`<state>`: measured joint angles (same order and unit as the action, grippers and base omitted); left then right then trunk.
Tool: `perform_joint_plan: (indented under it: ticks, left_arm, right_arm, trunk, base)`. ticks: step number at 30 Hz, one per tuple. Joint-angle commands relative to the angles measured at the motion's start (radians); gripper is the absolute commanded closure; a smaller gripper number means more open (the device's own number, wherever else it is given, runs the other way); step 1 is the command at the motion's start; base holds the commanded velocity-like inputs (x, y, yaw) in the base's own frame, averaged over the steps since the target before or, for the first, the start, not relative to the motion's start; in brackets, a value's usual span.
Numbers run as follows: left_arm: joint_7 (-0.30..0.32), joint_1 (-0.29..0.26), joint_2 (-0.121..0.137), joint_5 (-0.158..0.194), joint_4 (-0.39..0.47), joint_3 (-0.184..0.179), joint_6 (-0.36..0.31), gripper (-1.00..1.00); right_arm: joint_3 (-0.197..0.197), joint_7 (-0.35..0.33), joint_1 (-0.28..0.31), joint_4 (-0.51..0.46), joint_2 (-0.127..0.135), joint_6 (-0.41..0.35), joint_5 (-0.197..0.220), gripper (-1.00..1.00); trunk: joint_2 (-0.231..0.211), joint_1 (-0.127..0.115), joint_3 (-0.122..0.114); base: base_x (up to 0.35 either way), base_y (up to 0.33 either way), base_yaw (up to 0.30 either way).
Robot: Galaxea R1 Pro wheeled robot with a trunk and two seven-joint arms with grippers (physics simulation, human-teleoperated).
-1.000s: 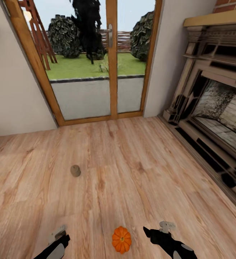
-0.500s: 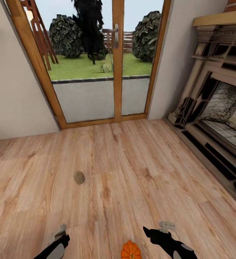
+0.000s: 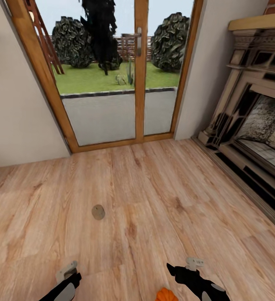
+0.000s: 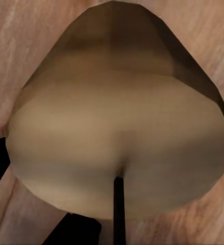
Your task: Place each of the two pumpkins and all three candles from the living room inside a cabinet in the living room (use any cabinet), then make sure every cabinet is closed, and position the cauldron so it is next to a table in the living room.
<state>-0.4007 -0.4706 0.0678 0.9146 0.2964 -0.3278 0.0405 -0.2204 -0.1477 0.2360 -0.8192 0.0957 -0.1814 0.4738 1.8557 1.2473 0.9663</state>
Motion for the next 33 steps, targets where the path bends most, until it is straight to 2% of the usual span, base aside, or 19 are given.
perform_joint_plan:
  ticks: [1, 12, 33]
  left_arm:
    - [-0.004, 0.000, 0.001, 0.009, 0.001, -0.008, 0.005, 1.00]
    - [-0.004, 0.000, 0.001, 0.009, 0.001, -0.008, 0.005, 1.00]
    - [-0.004, 0.000, 0.000, 0.009, 0.001, -0.009, 0.005, 1.00]
  right_arm:
    - [-0.002, 0.000, 0.000, -0.001, 0.001, -0.004, 0.008, -1.00]
    - [-0.002, 0.000, 0.000, -0.001, 0.001, -0.004, 0.008, -1.00]
    - [-0.001, 0.000, 0.000, -0.001, 0.001, -0.003, 0.007, -1.00]
  trunk:
    - [0.000, 0.000, 0.001]
    - [0.000, 0.000, 0.002]
    - [0.000, 0.000, 0.003]
  base:
    - [0.095, 0.087, -0.001]
    - [0.140, 0.125, 0.000]
    - [0.007, 0.045, 0.000]
